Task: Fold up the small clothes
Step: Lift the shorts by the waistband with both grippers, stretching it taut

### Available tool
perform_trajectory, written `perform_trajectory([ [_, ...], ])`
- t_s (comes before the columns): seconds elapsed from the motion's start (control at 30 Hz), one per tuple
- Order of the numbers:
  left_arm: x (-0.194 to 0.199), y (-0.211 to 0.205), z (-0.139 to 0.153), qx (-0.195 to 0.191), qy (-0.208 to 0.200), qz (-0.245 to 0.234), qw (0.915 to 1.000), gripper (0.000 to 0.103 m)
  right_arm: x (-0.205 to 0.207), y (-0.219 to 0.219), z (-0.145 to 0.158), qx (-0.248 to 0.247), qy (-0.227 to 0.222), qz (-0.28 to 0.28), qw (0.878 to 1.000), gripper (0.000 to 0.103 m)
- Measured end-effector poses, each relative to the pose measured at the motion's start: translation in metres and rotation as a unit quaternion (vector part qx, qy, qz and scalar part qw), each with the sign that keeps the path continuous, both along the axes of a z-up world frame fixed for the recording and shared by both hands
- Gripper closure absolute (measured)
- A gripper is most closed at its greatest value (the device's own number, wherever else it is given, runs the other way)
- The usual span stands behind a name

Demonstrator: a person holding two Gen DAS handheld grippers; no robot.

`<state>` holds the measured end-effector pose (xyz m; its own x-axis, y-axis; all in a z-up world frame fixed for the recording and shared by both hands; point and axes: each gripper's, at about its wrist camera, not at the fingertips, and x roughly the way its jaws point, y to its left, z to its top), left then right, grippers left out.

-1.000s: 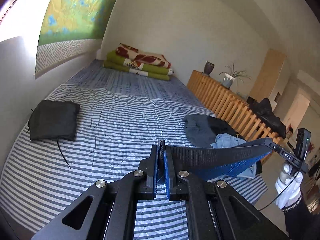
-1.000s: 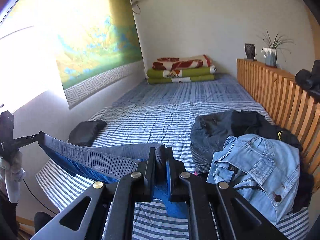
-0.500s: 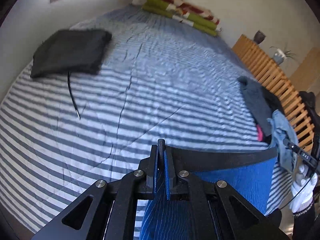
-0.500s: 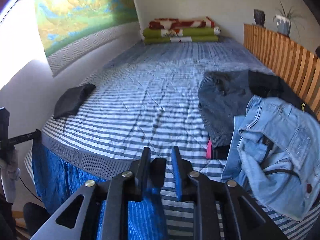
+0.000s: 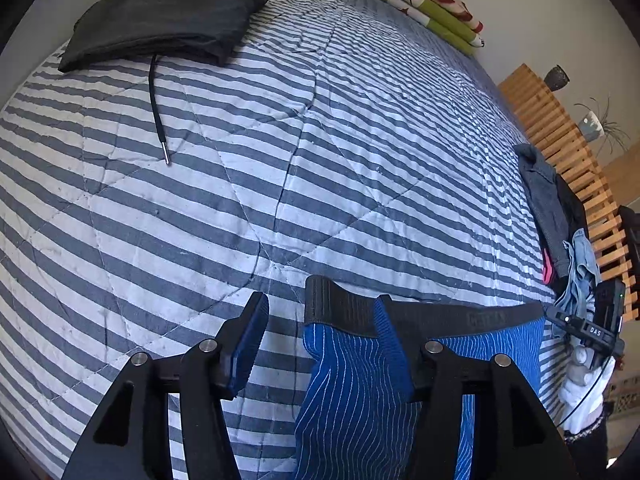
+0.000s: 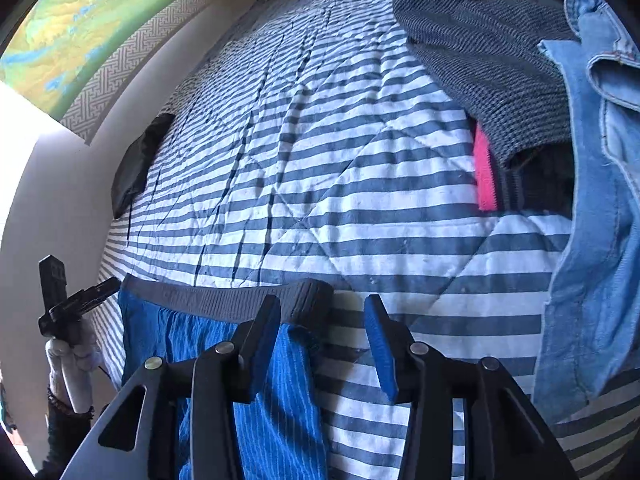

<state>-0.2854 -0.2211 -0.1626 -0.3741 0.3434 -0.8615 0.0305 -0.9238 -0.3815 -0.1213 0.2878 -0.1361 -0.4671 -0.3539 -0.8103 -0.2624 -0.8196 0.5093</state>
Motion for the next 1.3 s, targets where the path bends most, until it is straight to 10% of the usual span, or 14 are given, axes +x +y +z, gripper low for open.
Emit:
perform_trajectory([
  [0.17, -0.003, 0.013, -0.009, -0.003, -0.019, -0.015, 0.9997, 0.051, -0.013, -0.014, -0.011, 0.012, -0.034, 0.004, 0.999, 0.063],
  [0.23, -0.003, 0.017, -0.014, -0.009, -0.030, -0.018, 0.9994, 0.098, -0.015, -0.016, -0.011, 0.016, -0.033, -0.003, 0.999, 0.064],
  [0.33, 0.008, 0.014, 0.003, 0.008, 0.004, -0.004, 0.9999, 0.098, -0.009, -0.020, 0.001, 0.002, -0.016, -0.012, 1.000, 0.090],
  [0.53, 0.069, 0.015, 0.108, 0.029, 0.127, -0.022, 0.9912, 0.098, 0.051, -0.027, 0.093, 0.032, 0.103, -0.016, 0.994, 0.095],
  [0.83, 0.149, 0.024, 0.252, 0.048, 0.299, -0.055, 0.9514, 0.098, 0.143, -0.043, 0.236, 0.114, 0.278, -0.035, 0.953, 0.095],
  [1.0, 0.173, 0.028, 0.268, 0.042, 0.321, -0.067, 0.9437, 0.098, 0.172, -0.055, 0.262, 0.148, 0.307, -0.036, 0.940, 0.095],
  [1.3, 0.126, 0.040, 0.237, 0.022, 0.263, -0.072, 0.9618, 0.098, 0.146, -0.046, 0.238, 0.177, 0.274, -0.048, 0.944, 0.095],
])
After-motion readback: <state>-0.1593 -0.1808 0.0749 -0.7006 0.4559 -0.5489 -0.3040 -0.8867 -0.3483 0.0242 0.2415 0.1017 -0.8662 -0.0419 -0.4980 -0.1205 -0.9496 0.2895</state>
